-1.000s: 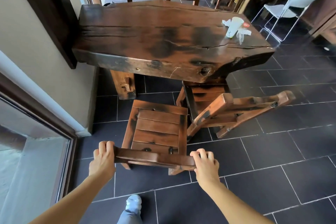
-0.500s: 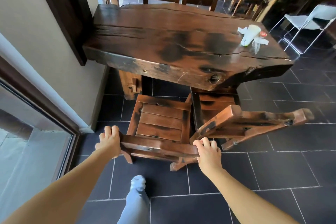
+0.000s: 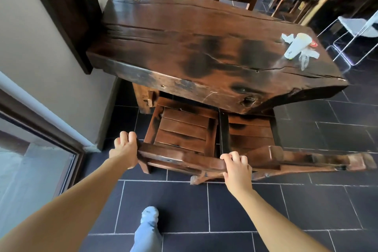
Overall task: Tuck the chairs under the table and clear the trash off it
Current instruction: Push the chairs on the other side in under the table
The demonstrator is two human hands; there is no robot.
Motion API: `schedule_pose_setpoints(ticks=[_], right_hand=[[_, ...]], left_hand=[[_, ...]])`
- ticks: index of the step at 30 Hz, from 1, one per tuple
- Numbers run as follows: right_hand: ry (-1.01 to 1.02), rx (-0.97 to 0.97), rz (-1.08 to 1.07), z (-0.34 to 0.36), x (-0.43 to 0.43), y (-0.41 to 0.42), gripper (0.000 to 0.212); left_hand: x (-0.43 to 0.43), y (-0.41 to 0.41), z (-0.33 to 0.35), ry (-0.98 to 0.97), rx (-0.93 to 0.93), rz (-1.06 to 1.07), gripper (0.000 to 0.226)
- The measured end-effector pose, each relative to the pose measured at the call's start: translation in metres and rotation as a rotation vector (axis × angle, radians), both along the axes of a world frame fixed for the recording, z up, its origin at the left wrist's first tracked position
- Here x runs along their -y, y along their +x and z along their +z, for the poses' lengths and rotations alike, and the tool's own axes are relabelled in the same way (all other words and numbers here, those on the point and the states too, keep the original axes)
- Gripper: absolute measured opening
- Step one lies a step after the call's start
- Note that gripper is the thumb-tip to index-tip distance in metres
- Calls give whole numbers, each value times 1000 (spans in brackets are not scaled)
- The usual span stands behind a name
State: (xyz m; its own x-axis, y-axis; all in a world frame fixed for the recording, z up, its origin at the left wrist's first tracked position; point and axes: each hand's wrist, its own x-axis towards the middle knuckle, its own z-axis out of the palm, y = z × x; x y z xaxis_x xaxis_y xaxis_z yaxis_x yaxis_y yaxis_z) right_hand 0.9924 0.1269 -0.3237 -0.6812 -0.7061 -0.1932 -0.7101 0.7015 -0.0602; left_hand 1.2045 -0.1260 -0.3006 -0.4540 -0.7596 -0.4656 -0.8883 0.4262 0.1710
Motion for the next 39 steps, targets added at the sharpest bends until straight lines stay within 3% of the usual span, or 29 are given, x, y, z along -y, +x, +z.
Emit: schedule_pose_setpoints(ticks=[11, 20, 39], right_hand=[[67, -41, -40, 2, 56, -66, 52], [68, 182, 78, 16, 59, -119, 56], [33, 194, 211, 23, 24, -159, 52]], left_hand=[[45, -63, 8, 28, 90, -46, 69], [49, -86, 5, -49, 185, -200, 69], [-11, -111, 17, -89, 277, -103, 70]])
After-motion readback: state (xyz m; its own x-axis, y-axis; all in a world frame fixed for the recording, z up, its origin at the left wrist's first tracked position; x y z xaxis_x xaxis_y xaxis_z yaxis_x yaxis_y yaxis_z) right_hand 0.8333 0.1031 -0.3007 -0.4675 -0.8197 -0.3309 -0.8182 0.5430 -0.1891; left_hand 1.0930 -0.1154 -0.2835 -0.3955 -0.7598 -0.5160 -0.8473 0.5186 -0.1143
